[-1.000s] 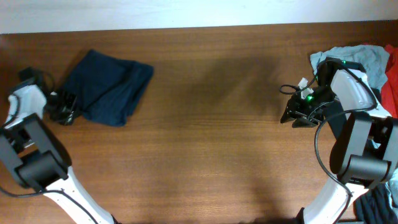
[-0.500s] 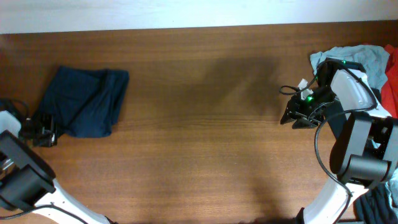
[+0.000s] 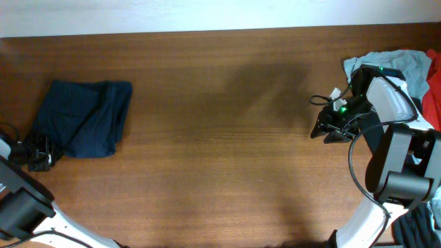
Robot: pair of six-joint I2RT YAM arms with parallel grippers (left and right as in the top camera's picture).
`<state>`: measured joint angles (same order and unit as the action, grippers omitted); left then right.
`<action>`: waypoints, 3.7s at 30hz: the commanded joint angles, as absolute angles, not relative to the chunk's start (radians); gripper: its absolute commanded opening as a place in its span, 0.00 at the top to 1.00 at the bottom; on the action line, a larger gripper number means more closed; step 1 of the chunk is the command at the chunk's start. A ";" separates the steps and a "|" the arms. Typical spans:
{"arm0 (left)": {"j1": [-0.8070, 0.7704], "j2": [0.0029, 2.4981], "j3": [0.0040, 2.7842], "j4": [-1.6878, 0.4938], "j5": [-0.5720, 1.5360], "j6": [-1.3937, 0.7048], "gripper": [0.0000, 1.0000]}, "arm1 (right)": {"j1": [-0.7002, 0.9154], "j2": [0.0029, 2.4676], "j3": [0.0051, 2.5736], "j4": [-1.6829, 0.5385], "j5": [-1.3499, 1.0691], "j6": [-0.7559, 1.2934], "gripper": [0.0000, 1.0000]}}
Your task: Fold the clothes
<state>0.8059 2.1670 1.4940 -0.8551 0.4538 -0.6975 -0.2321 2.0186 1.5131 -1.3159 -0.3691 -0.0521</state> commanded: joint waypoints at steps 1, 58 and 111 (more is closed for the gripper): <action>0.821 2.233 1.437 -0.872 0.318 -0.638 0.37 | -0.229 1.986 1.531 -1.320 -0.382 -0.056 0.52; -0.170 1.185 1.480 -1.101 0.081 0.189 0.01 | -0.228 1.047 1.654 -1.302 -0.419 -0.176 0.02; -0.170 1.185 1.480 -1.101 0.081 0.189 0.01 | -0.085 0.003 0.153 -0.561 -0.257 -0.149 0.02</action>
